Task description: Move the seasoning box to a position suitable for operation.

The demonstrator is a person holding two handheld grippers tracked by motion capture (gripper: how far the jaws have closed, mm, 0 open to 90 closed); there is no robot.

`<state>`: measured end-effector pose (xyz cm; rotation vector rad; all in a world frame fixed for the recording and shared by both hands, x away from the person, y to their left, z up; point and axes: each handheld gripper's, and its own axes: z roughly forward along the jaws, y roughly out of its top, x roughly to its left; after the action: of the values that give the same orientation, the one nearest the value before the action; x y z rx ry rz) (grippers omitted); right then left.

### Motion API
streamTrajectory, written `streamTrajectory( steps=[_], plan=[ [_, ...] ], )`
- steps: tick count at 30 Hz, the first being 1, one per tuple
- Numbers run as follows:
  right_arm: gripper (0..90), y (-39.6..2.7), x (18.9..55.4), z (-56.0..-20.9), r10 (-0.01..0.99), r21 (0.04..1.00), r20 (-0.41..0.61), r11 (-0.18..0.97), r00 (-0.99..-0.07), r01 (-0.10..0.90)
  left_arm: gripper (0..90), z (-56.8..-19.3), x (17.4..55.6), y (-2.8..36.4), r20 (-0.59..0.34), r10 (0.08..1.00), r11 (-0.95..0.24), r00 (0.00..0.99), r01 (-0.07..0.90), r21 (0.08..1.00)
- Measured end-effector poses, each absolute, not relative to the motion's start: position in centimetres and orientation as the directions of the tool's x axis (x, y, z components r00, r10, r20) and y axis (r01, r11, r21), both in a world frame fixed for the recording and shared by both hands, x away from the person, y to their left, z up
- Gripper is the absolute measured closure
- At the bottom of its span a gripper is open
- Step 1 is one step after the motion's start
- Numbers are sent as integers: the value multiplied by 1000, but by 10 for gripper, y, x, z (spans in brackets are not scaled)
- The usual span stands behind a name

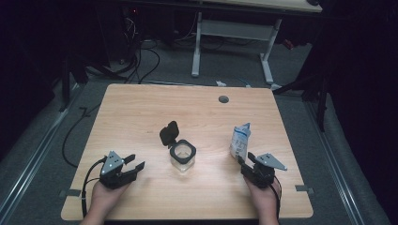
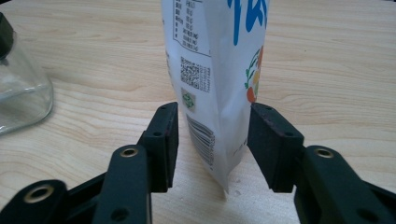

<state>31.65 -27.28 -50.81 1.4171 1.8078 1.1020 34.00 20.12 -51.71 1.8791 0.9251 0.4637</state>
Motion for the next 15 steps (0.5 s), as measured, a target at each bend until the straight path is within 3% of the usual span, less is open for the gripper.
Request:
streamTrajectory(
  steps=[3,10,15],
  plan=[
    [507,-274,320,-507,967,863,40,94,-253,496,450,-518,342,202,-80,755,-256,651,405,878],
    [569,-280,318,-491,972,862,35,89,-233,499,414,-522,342,204,-84,734,-277,674,409,869],
    [525,-273,319,-488,968,862,33,98,-248,498,404,-521,342,210,-125,749,-229,650,431,873]
  ],
)
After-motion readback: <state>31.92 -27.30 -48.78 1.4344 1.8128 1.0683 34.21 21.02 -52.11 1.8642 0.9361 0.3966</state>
